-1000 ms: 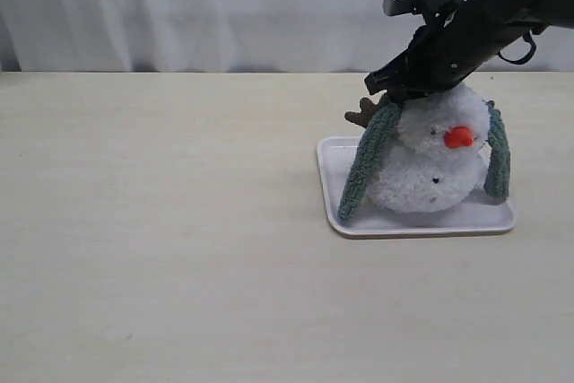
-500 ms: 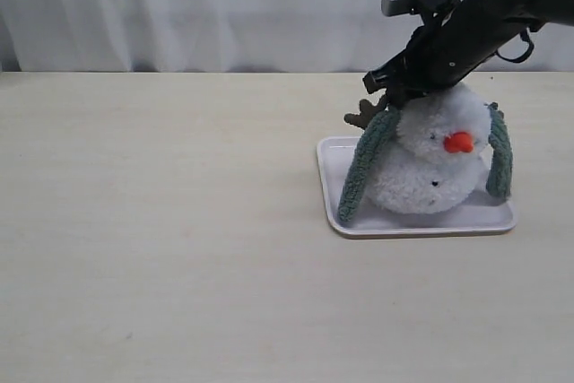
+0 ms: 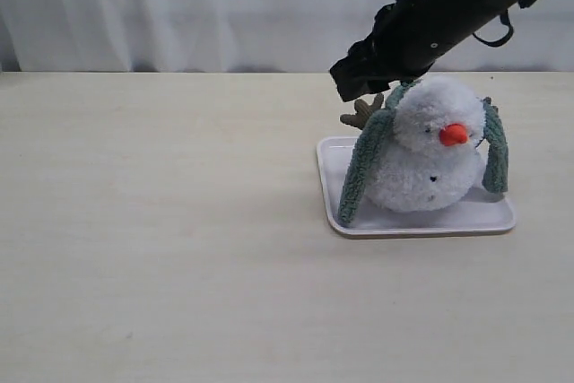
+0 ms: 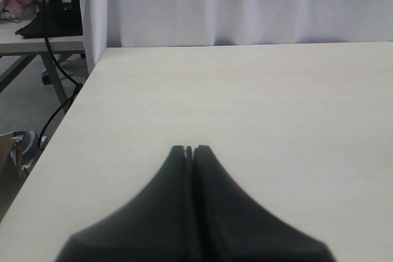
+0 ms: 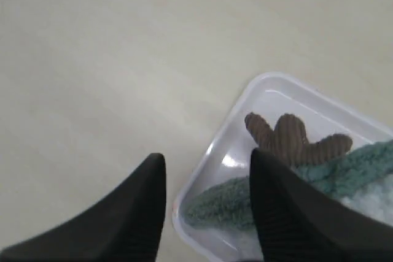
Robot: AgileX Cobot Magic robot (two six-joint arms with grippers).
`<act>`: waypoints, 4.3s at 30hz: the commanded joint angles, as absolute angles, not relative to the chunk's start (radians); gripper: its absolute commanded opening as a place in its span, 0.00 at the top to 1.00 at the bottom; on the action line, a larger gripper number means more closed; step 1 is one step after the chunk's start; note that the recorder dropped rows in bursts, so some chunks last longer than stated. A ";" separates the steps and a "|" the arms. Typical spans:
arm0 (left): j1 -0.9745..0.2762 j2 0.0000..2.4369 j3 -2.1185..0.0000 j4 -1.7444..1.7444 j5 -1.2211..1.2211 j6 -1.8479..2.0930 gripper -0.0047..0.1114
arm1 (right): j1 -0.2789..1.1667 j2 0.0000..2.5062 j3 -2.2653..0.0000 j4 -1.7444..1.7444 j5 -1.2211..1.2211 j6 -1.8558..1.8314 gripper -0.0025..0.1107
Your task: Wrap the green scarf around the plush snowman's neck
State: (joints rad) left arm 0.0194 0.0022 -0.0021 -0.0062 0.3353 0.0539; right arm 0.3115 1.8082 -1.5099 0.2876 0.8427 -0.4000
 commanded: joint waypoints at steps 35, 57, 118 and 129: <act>0.011 0.000 0.000 -0.011 0.323 0.049 0.96 | 0.491 1.809 -0.972 -0.012 0.283 0.280 0.48; 0.011 0.000 0.000 -0.011 0.323 0.049 0.96 | 0.434 1.890 -0.970 -0.015 0.185 0.316 0.48; 0.011 0.000 0.000 -0.011 0.323 0.049 0.96 | 0.434 1.765 -0.964 -0.549 0.873 0.300 0.94; 0.011 0.000 0.000 -0.011 0.323 0.049 0.96 | 0.434 1.765 -0.964 -0.643 0.944 0.326 0.94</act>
State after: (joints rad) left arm 0.0194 0.0022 -0.0021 -0.0062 0.3353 0.0539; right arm 0.4397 1.7761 -0.9673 -0.6414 0.9412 0.3215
